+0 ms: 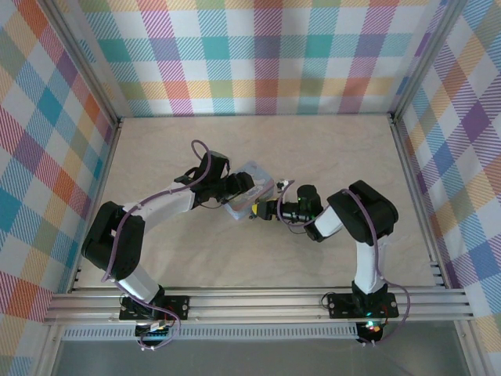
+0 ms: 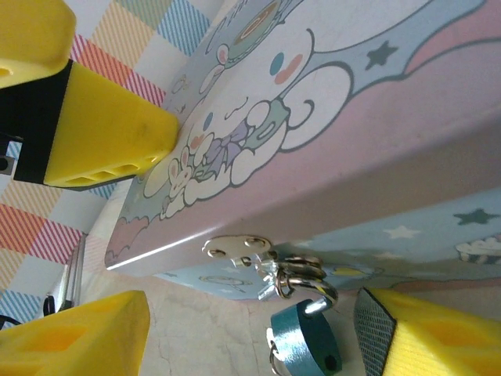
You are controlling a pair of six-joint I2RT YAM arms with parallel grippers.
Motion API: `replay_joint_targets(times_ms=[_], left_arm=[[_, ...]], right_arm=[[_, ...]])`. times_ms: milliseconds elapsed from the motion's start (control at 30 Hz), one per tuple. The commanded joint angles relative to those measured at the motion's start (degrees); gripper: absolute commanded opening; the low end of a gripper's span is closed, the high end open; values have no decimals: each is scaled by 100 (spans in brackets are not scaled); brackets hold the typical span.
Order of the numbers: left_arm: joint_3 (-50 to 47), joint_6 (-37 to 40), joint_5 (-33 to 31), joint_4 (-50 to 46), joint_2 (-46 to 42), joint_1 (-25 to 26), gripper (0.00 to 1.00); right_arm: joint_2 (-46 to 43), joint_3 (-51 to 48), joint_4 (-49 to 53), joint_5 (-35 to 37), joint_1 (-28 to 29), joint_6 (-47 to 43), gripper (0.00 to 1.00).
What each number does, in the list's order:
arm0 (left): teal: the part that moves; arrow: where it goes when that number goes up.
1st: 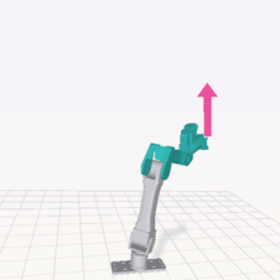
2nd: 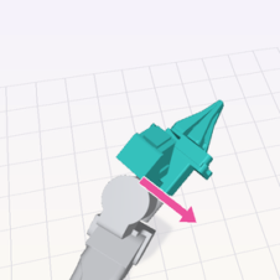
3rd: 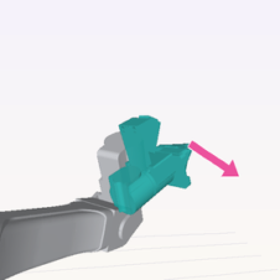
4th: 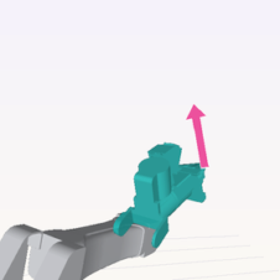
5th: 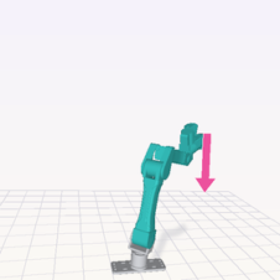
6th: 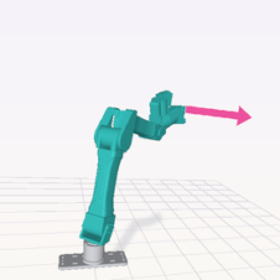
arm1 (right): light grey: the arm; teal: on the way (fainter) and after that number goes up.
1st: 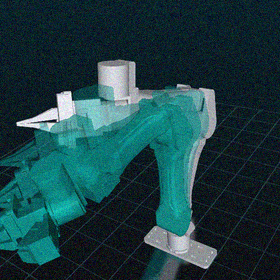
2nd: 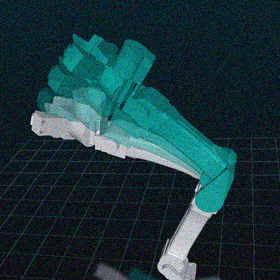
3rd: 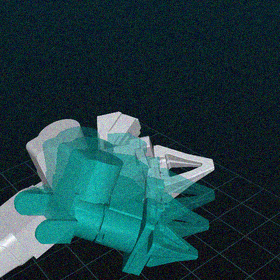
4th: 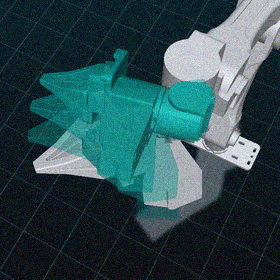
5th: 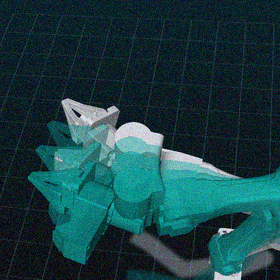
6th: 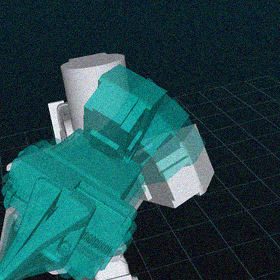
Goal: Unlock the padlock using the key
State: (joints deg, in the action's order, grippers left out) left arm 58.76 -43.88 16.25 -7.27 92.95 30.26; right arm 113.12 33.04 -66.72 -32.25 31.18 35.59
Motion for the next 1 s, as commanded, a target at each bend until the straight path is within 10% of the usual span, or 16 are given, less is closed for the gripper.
replay_joint_targets(times_ms=[0, 967], left_arm=[[-103, 54, -54, -179, 258, 24, 68], [-137, 28, -52, -128, 285, 24, 68]], right_arm=[[137, 99, -228, -187, 80, 107, 70], [210, 164, -579, 273, 187, 638, 69]])
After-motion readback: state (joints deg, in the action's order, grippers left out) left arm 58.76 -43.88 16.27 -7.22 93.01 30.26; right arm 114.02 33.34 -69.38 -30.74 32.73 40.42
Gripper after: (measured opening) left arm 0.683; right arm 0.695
